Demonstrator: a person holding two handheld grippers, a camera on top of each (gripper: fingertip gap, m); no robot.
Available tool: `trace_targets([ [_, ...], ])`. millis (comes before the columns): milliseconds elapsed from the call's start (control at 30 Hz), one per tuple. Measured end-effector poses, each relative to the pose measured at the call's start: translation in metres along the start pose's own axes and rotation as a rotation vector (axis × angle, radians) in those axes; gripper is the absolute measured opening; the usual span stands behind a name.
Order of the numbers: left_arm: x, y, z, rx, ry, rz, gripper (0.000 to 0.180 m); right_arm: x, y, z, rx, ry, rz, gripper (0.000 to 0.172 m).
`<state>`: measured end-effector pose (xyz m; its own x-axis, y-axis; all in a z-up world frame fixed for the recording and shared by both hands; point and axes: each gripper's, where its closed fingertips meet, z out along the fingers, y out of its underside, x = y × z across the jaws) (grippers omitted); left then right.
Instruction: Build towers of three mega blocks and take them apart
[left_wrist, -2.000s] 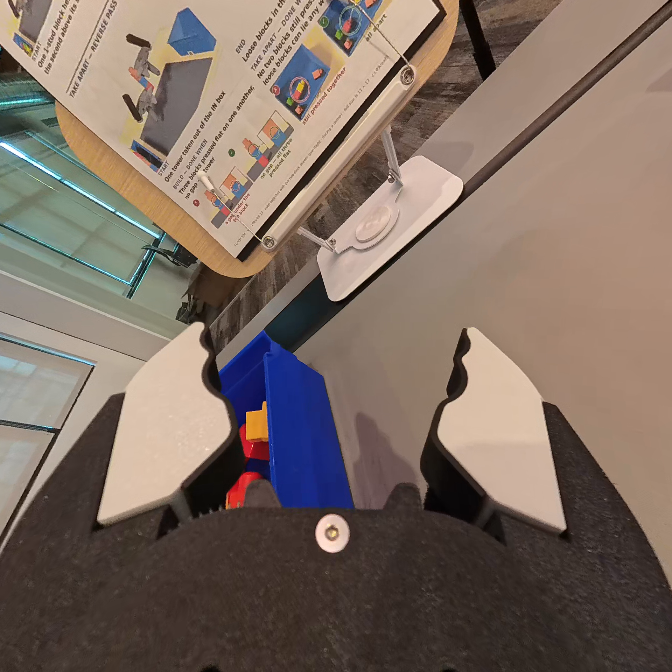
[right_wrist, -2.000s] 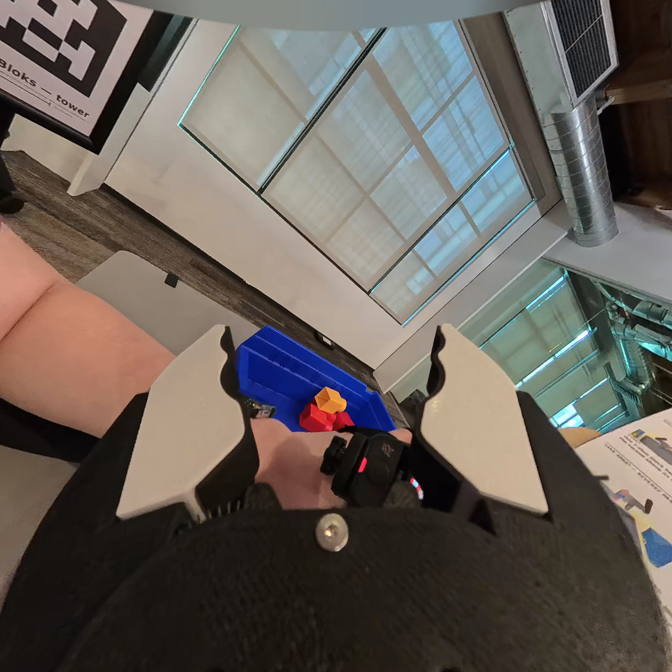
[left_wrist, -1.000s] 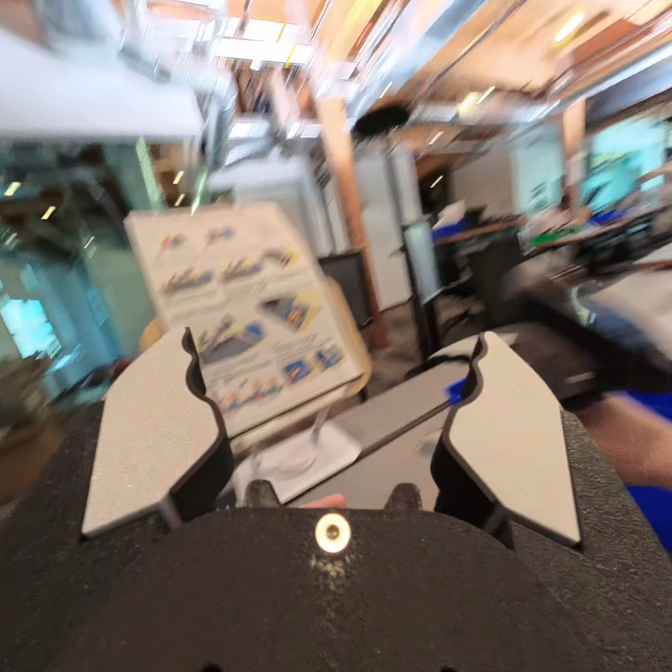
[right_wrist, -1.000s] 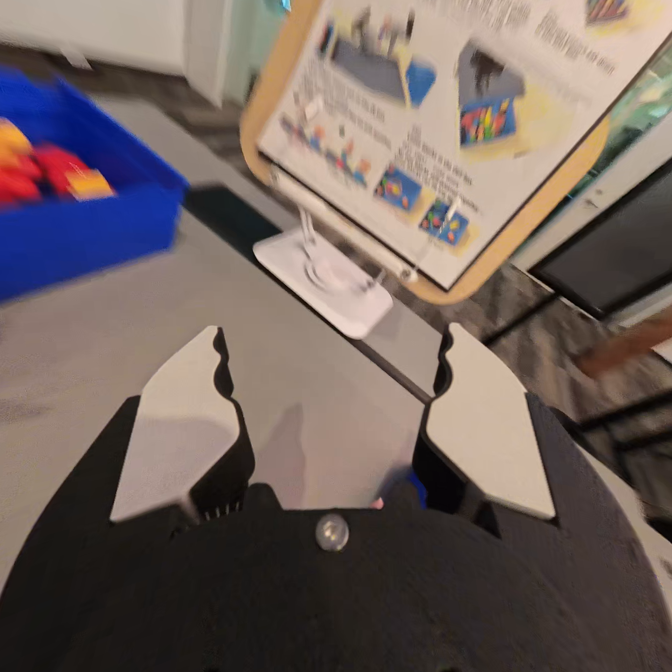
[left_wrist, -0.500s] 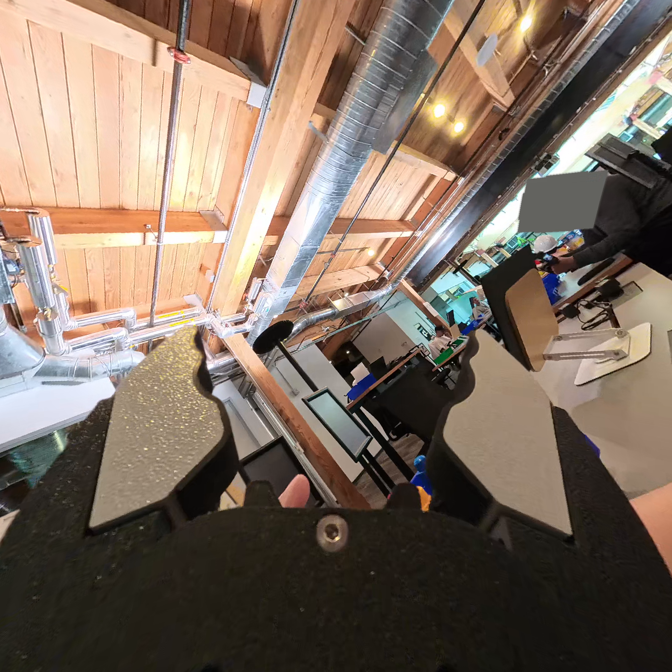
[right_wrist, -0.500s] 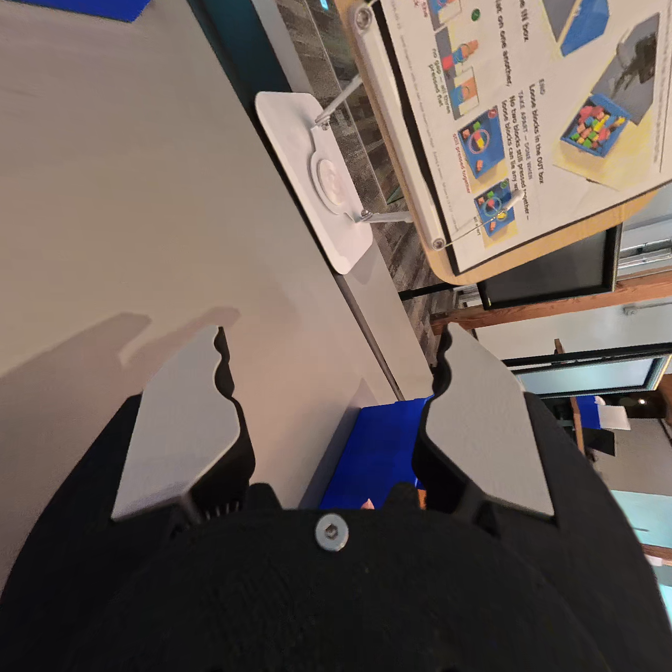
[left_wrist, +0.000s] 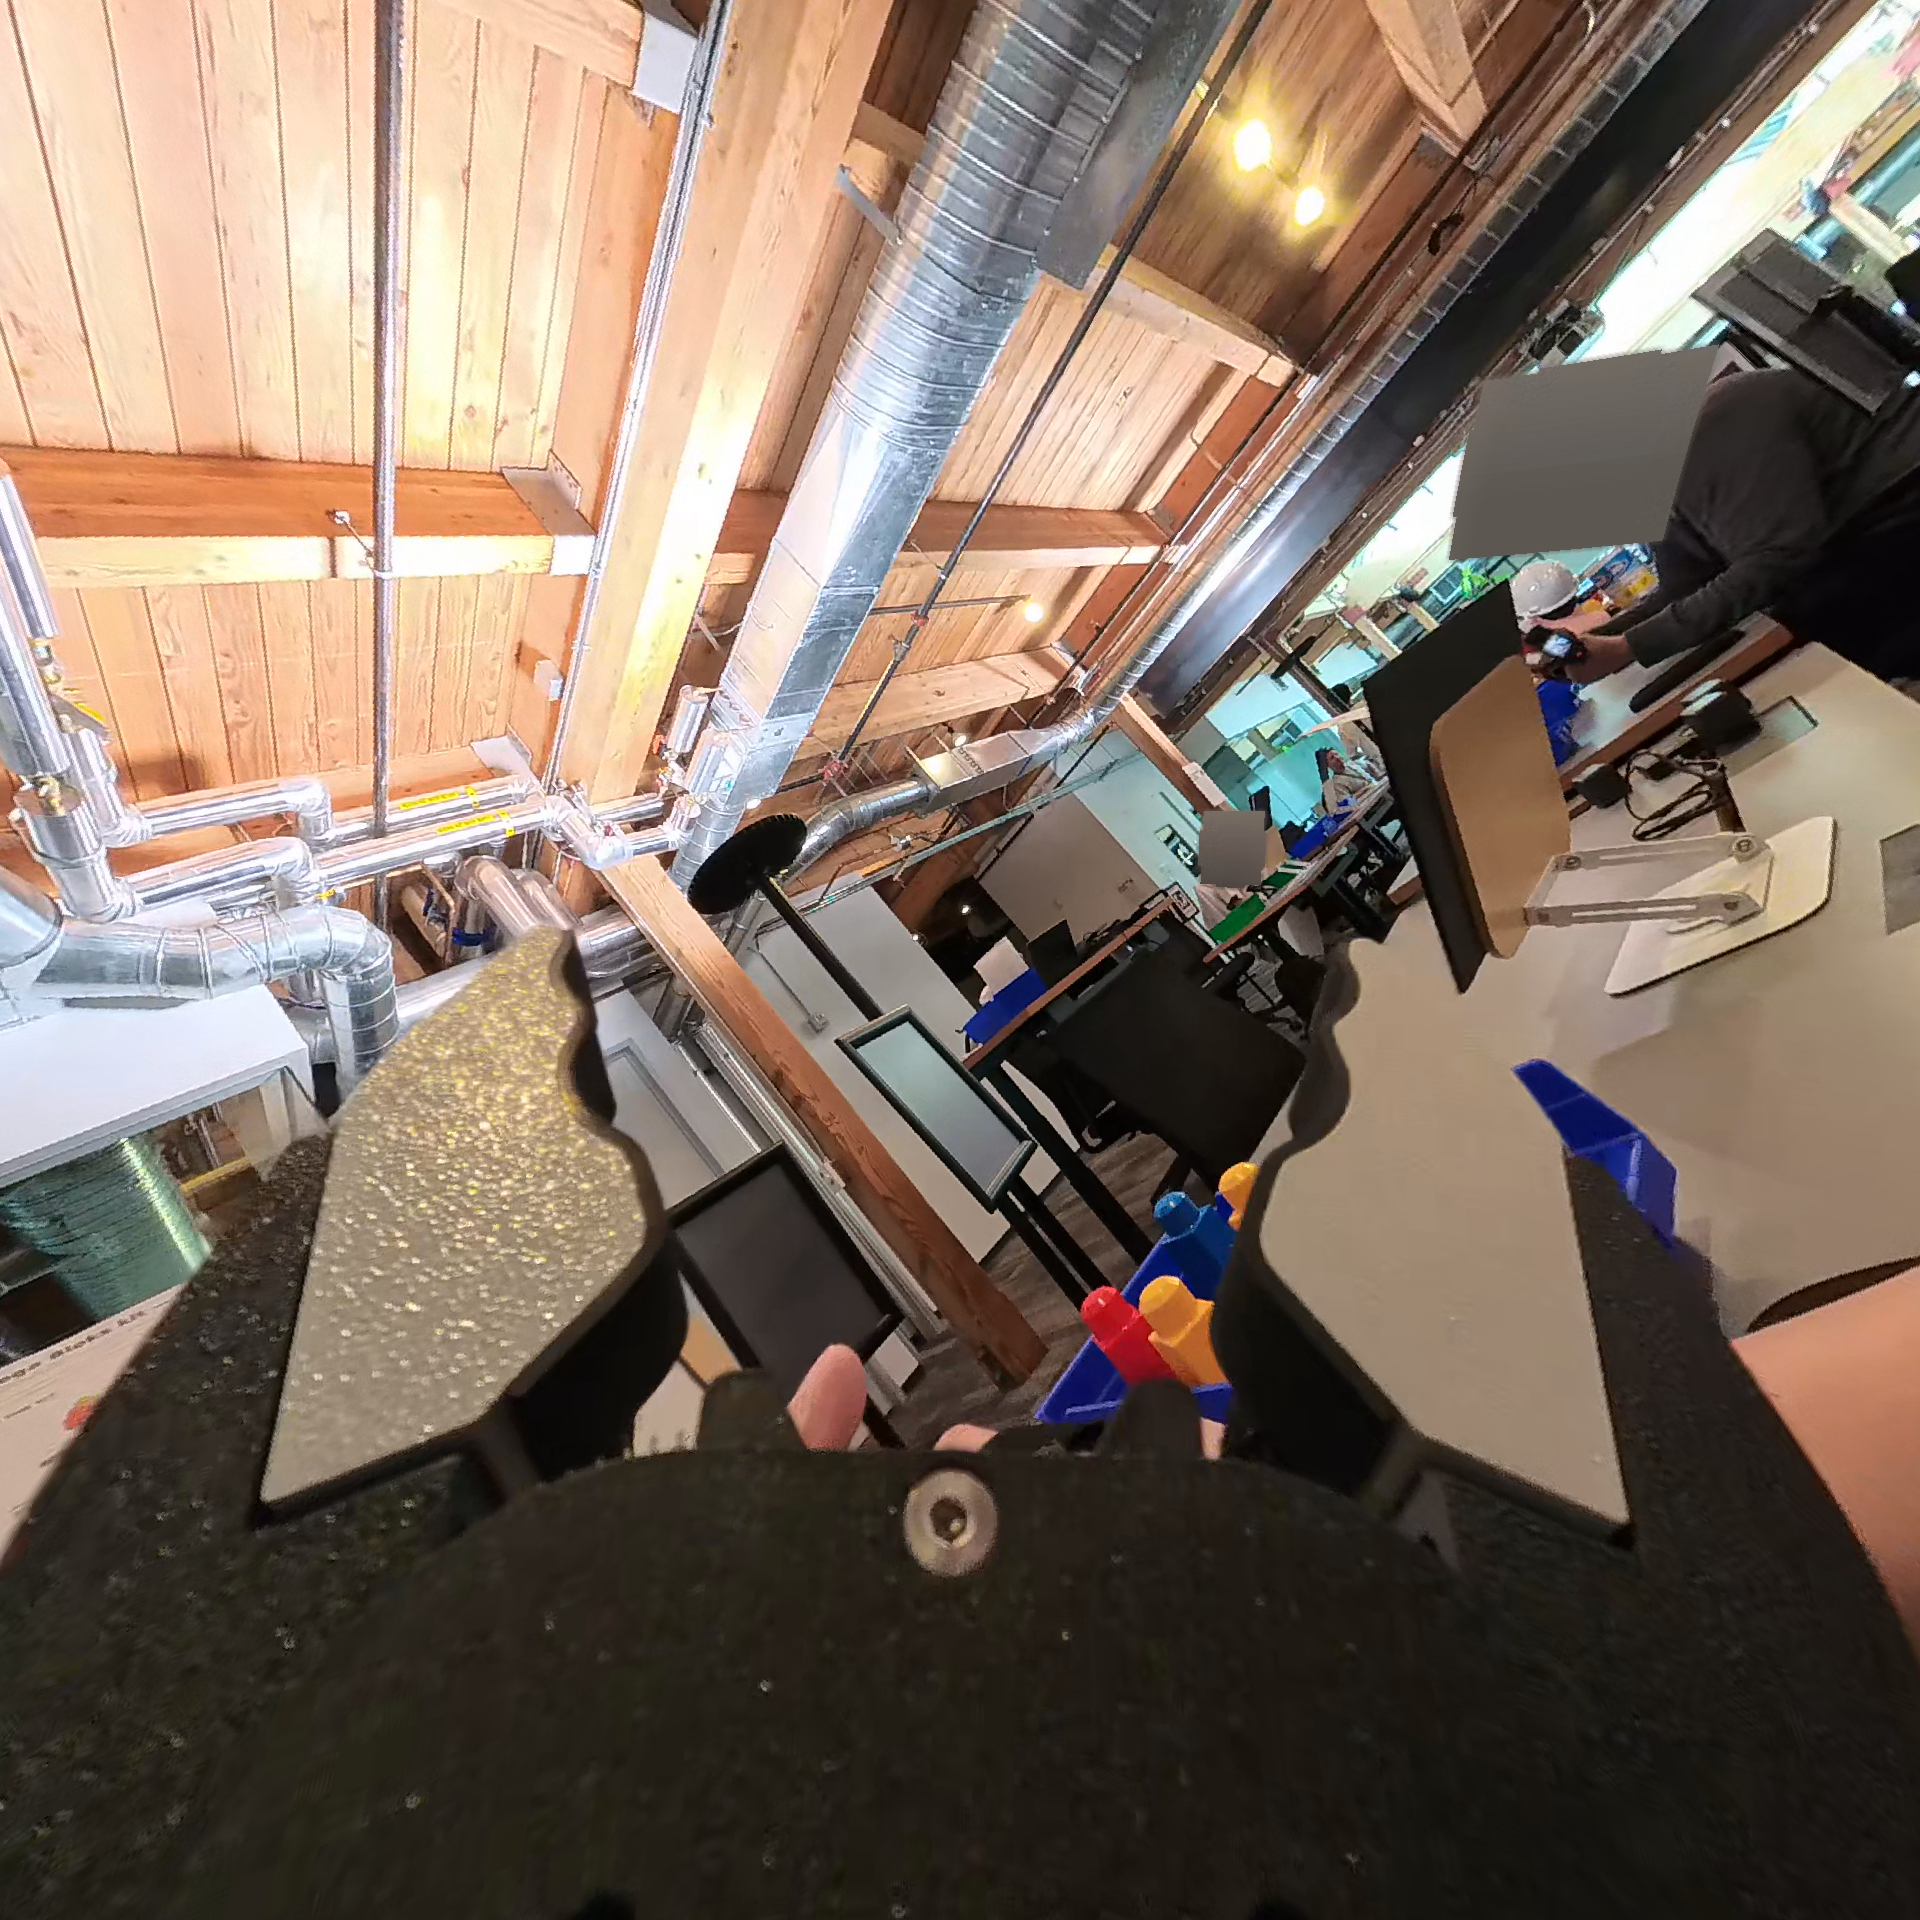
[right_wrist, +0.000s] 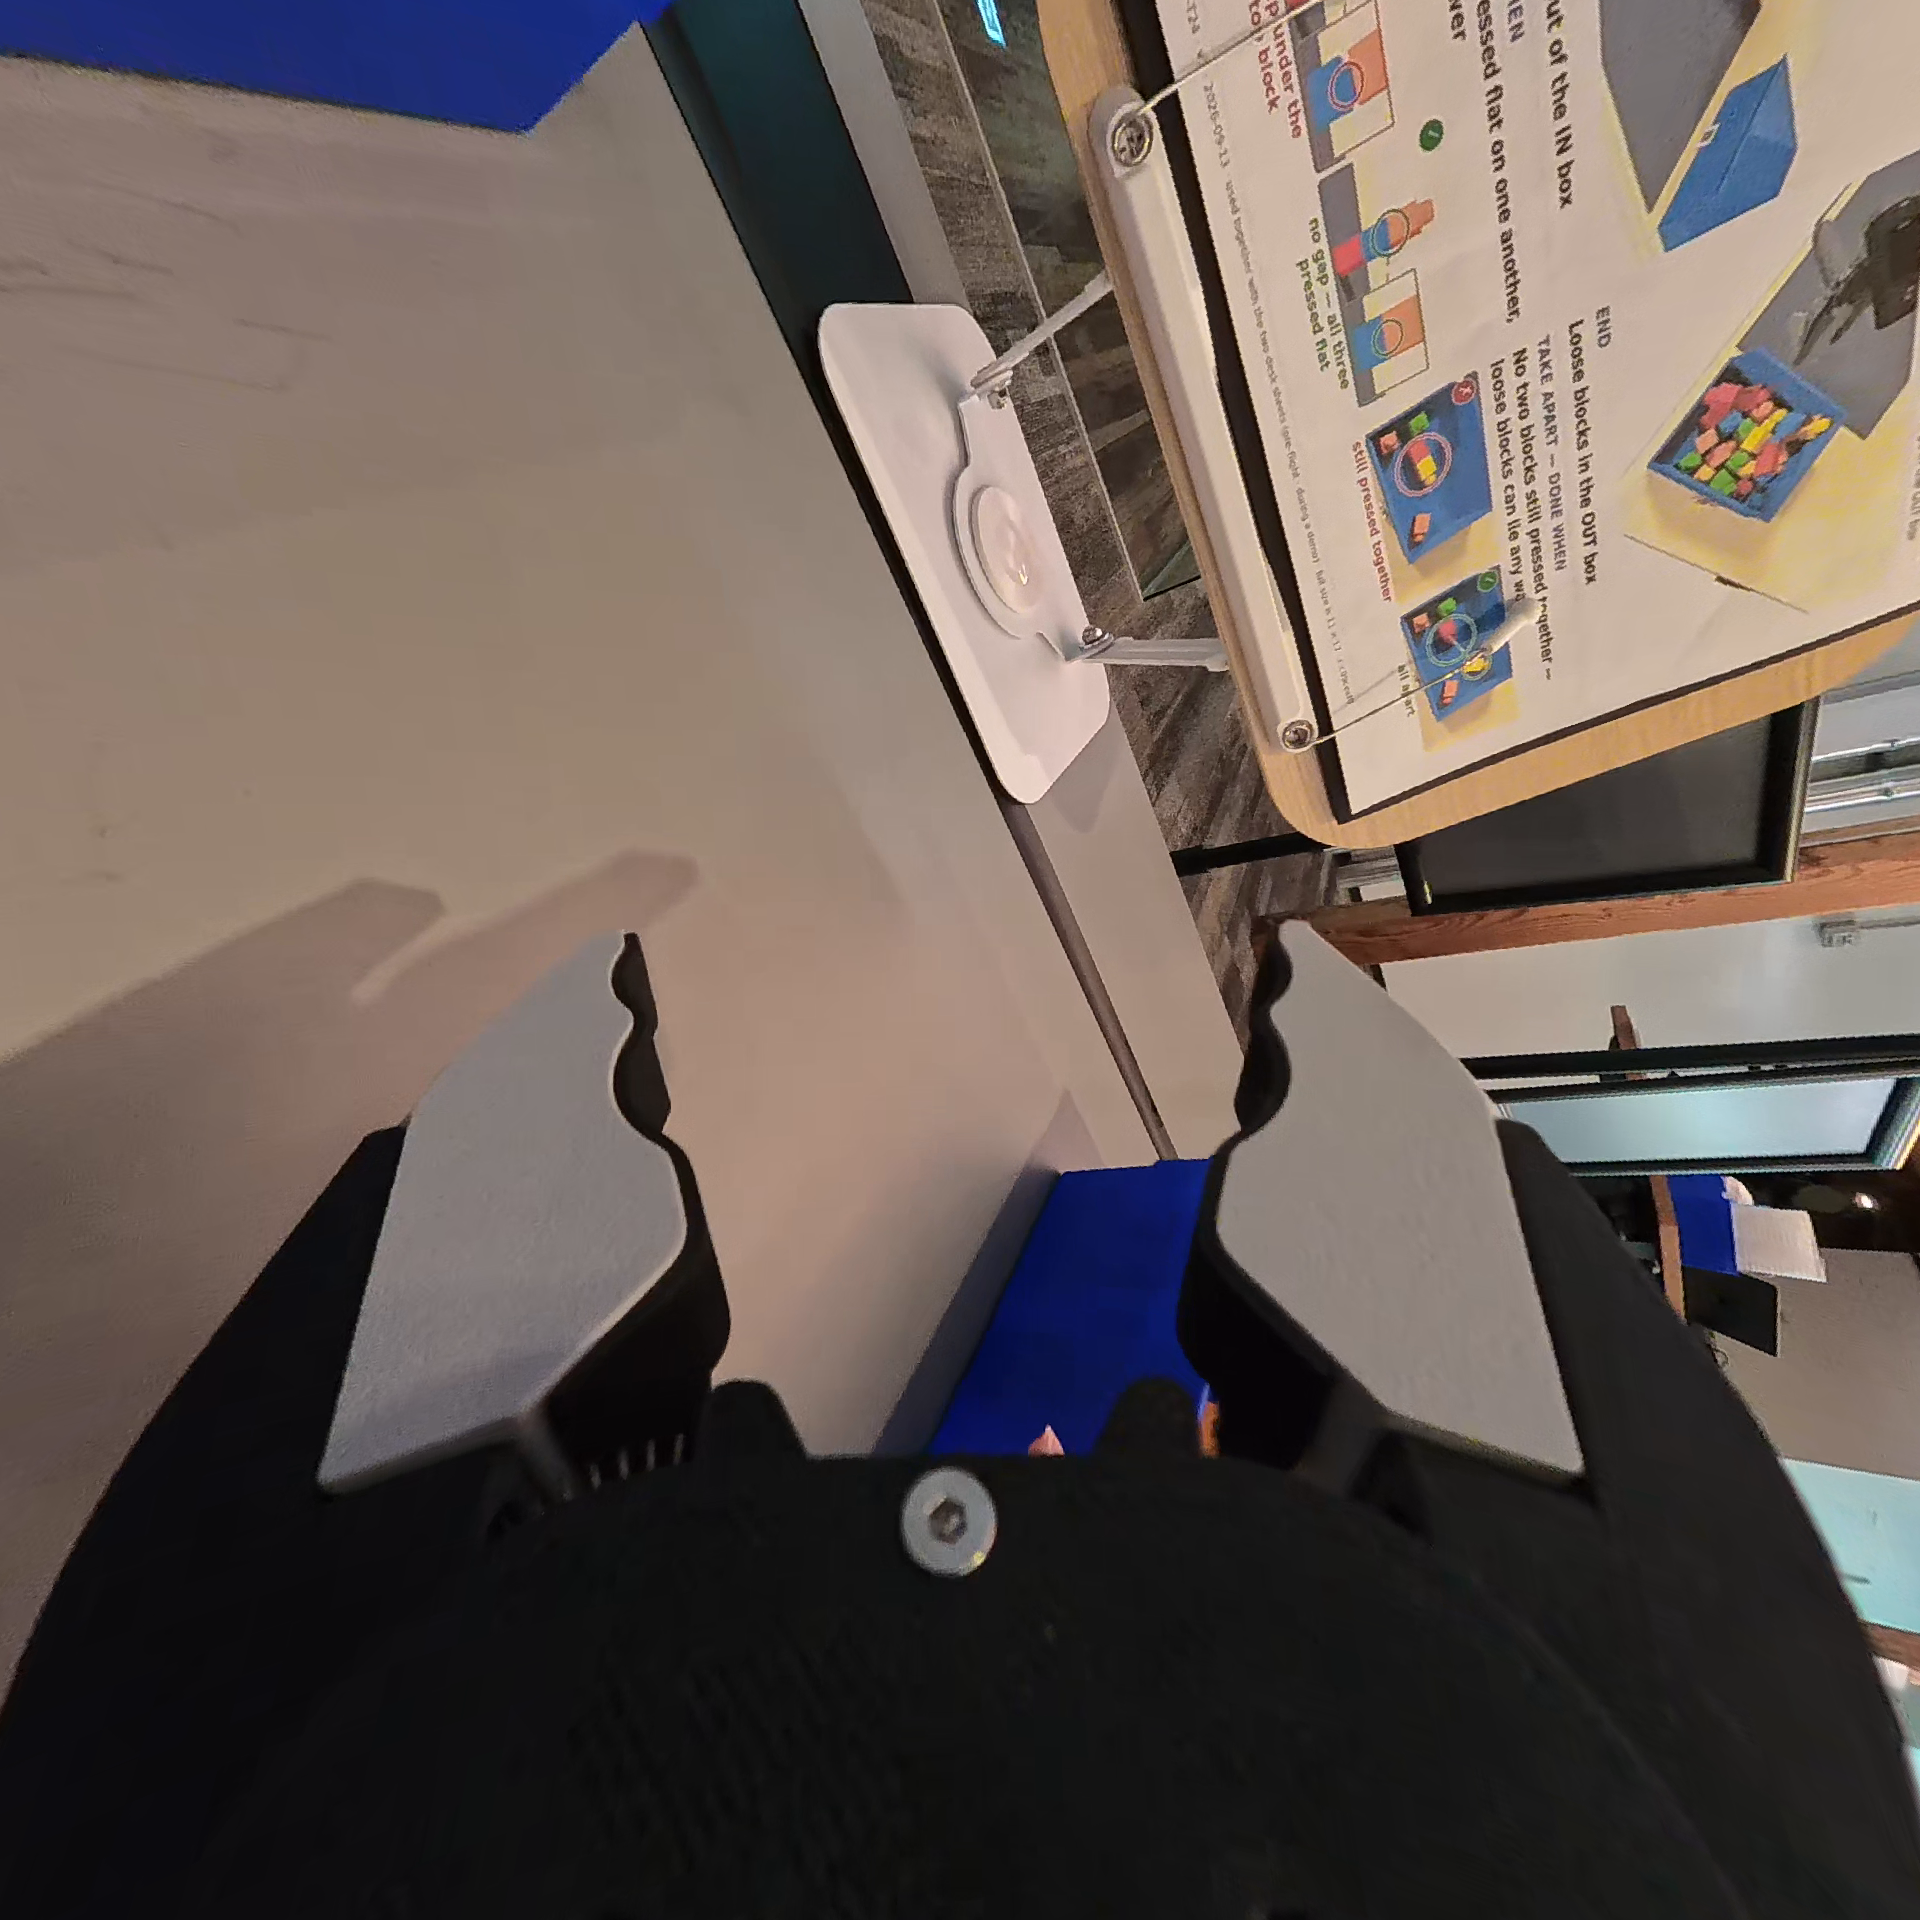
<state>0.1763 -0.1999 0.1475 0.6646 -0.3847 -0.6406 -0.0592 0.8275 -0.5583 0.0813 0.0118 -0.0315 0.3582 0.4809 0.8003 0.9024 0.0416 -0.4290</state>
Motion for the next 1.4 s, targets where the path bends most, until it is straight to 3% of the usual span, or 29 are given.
trace_targets([
  [300, 0.003, 0.008, 0.001, -0.016, 0.014, 0.020, 0.128, -0.004, 0.002, 0.002, -0.007, -0.017, 0.000, 0.110],
  [500, -0.008, -0.022, -0.003, 0.050, -0.013, 0.022, 0.128, -0.003, -0.002, 0.000, 0.022, -0.031, 0.019, 0.109],
  [600, -0.029, -0.031, -0.006, 0.048, -0.060, 0.011, 0.127, 0.000, 0.002, 0.004, 0.020, -0.039, 0.044, 0.110],
  [800, -0.096, -0.008, -0.017, -0.055, -0.205, -0.015, 0.130, 0.010, 0.015, 0.011, -0.006, -0.046, 0.101, 0.110],
  [900, -0.111, -0.012, -0.024, -0.033, -0.229, -0.035, 0.129, 0.015, 0.016, 0.011, 0.003, -0.032, 0.110, 0.110],
  [1000, -0.096, -0.023, -0.021, -0.003, -0.182, -0.044, 0.127, 0.018, 0.015, 0.011, 0.013, -0.026, 0.116, 0.109],
  [1200, -0.016, -0.028, -0.005, 0.007, 0.013, 0.059, 0.125, 0.011, 0.012, 0.010, 0.010, -0.036, 0.094, 0.109],
  [1400, 0.002, -0.017, -0.001, -0.009, 0.068, -0.028, 0.125, 0.002, 0.006, 0.005, 0.010, -0.048, 0.068, 0.109],
])
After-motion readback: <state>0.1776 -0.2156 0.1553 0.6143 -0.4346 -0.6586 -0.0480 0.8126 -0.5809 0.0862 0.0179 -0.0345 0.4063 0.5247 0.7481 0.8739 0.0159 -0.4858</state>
